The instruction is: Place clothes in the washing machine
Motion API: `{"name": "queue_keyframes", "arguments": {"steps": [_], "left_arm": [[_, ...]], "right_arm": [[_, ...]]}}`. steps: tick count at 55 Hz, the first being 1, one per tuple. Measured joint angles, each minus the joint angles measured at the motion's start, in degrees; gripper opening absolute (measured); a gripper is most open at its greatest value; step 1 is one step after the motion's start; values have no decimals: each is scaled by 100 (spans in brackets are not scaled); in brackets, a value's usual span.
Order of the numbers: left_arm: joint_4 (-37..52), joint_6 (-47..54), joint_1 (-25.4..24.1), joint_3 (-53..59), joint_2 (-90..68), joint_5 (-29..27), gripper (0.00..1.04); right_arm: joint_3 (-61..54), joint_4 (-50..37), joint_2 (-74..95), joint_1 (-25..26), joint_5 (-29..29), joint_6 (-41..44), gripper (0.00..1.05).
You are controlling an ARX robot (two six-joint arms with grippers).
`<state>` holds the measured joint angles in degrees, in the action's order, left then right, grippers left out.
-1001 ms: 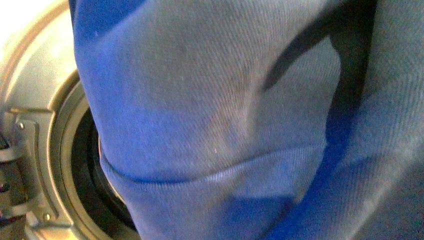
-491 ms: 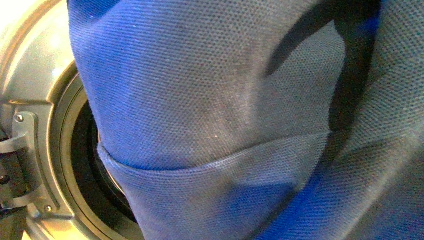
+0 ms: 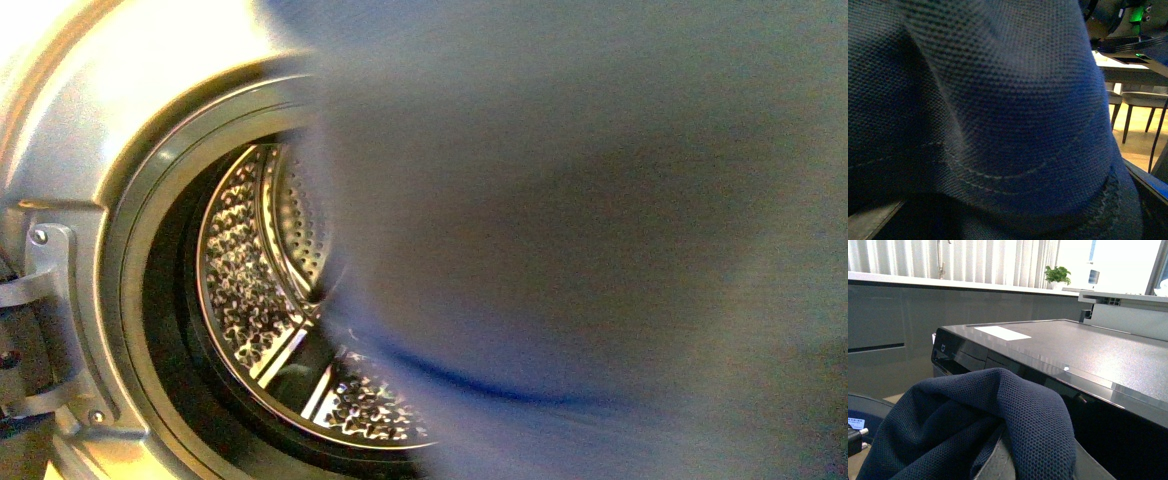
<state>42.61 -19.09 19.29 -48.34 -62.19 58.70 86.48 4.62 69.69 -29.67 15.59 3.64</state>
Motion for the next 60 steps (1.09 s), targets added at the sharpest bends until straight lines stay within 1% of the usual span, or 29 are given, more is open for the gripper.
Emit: {"name": "queue_keyframes", "arguments": {"steps": [7,16,22,28,32,47,55,60], "left_arm": [[-341,216,155,-133,-59,-376,98],[-903,654,339,-455,-308,-1193,98],[-918,844,525,-664,-555,-1803,98],[-763,807,643,-713,-651,-1961,98],[-597,702,780,-719,-686,-1961,98],[-540,656,1182,-785,-776,-2061,98],[-649,863,1440,-1010,-994,-2465,98],[-640,890,1497,-1226,-1248,-2986,98]], "right_arm": [[0,0,0,0,-7,2,6],[0,0,0,2,-20,2,6],[0,0,0,2,-24,0,6],[0,0,0,2,-31,2,6],[2,0,-2,2,-31,0,6],[4,-2,-4,4,-31,2,6],[4,-2,-4,9,-46,2,6],[4,-2,-4,15,-55,2,6]]}}
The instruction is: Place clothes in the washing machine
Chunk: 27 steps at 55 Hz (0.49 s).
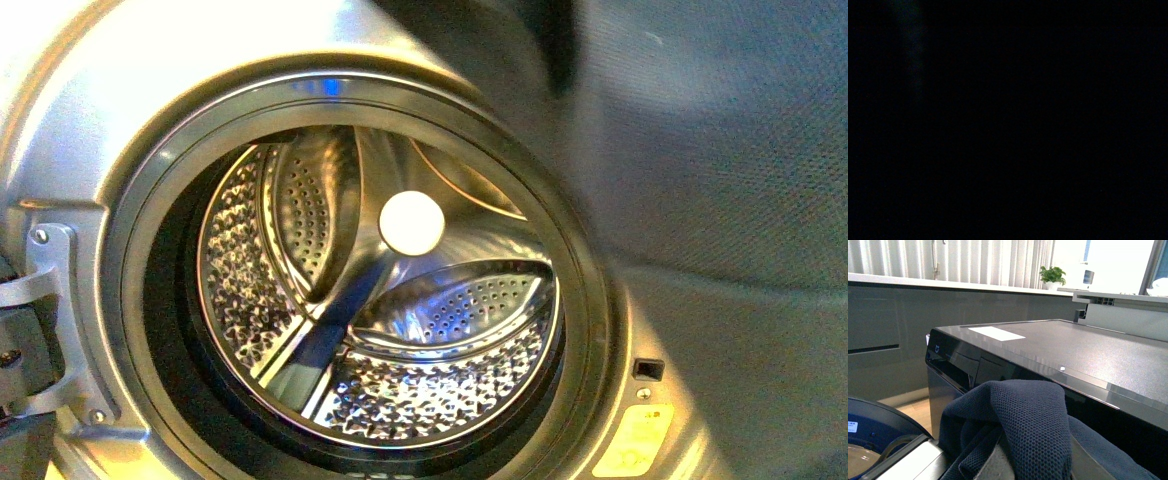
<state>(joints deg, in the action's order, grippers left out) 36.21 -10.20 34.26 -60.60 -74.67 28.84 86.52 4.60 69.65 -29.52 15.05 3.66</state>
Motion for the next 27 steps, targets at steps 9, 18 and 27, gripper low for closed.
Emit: {"name": "queue_keyframes", "arguments": {"steps": [9,18,27], "left_arm": [[378,-212,46,-92,-205,-741,98],[645,-299,76,-59,-205,-1108,88],[782,-334,79,-4,-192,-1231,66]], "right_arm": [[0,-2,0,0,-7,0,6],[11,-15,0,-2,7,0,6],[37,-15,0,-2,9,0,6]]}}
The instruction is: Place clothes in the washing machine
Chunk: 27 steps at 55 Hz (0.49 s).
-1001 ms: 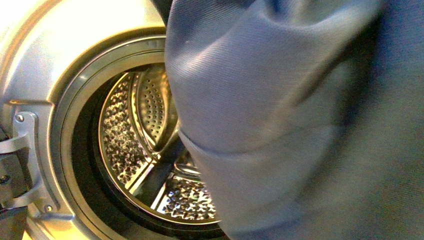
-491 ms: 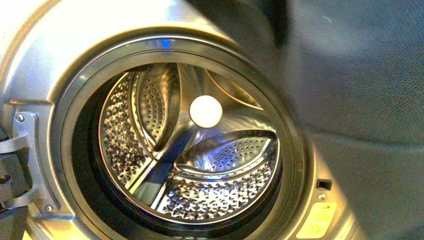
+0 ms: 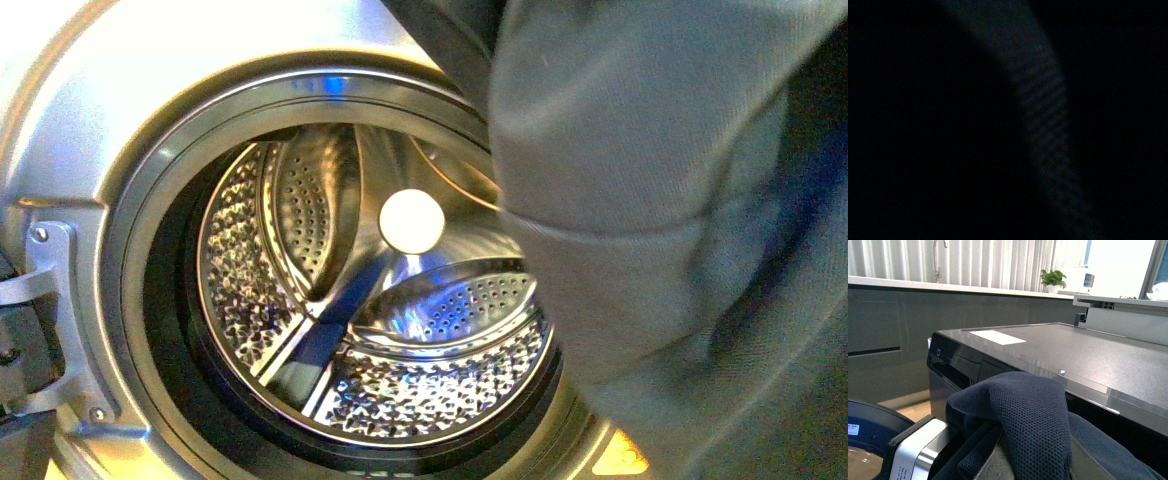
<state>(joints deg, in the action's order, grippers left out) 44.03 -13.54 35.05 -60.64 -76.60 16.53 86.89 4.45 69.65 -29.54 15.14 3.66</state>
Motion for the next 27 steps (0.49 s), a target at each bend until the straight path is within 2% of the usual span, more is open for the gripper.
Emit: {"name": "queue_keyframes", "arguments": {"steps": [3,10,14,19,27], "left_arm": [[26,-7,0,33,15,-9,54],[28,-11,-2,76,44,-63,35],[28,-31,-33,131,66,-107,24],[68,-63,-136,293,109,-94,20],[177,-125,-323,575,155,-24,20]], "right_arm": [[0,0,0,0,0,2,13],[4,0,0,0,15,0,33],[11,-2,-2,-2,26,0,48],[17,-4,-2,-2,26,0,68],[17,-4,-2,-2,31,-2,89]]}}
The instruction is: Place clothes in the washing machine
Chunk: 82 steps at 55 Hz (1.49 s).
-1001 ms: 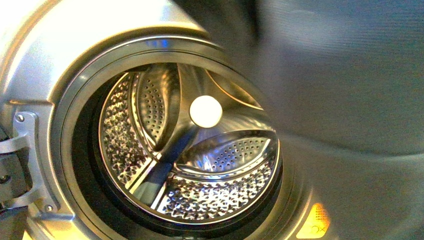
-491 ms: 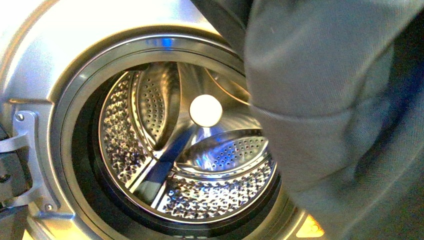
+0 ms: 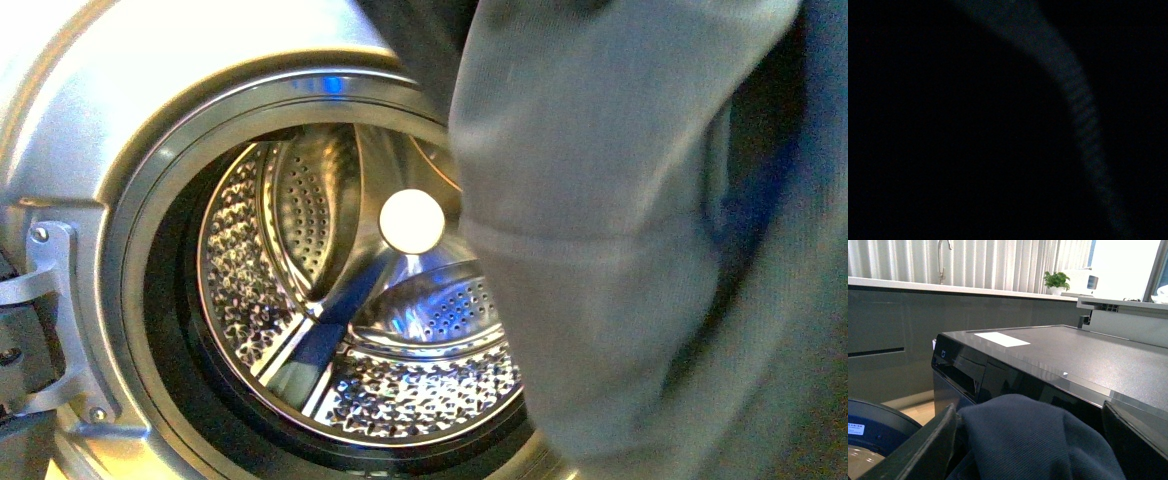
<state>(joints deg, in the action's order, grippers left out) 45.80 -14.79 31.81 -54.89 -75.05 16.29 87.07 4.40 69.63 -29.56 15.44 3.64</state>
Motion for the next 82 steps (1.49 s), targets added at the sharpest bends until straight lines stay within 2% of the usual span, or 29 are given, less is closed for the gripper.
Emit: {"name": "queue_keyframes", "arguments": {"steps": [5,38,59,82], "left_arm": [[109,-33,-164,245,33,48,20],[1032,-22,-1215,1572,-258,496,20],[1690,284,-1604,1991,-1115,356,20],[2100,479,-1777,1941,-2422,-28,19]], "right_arm": [[0,0,0,0,0,-2,99],[9,-4,-2,0,9,-2,97],[9,-4,-2,0,11,-2,97],[9,-4,-2,0,9,-2,97]]}}
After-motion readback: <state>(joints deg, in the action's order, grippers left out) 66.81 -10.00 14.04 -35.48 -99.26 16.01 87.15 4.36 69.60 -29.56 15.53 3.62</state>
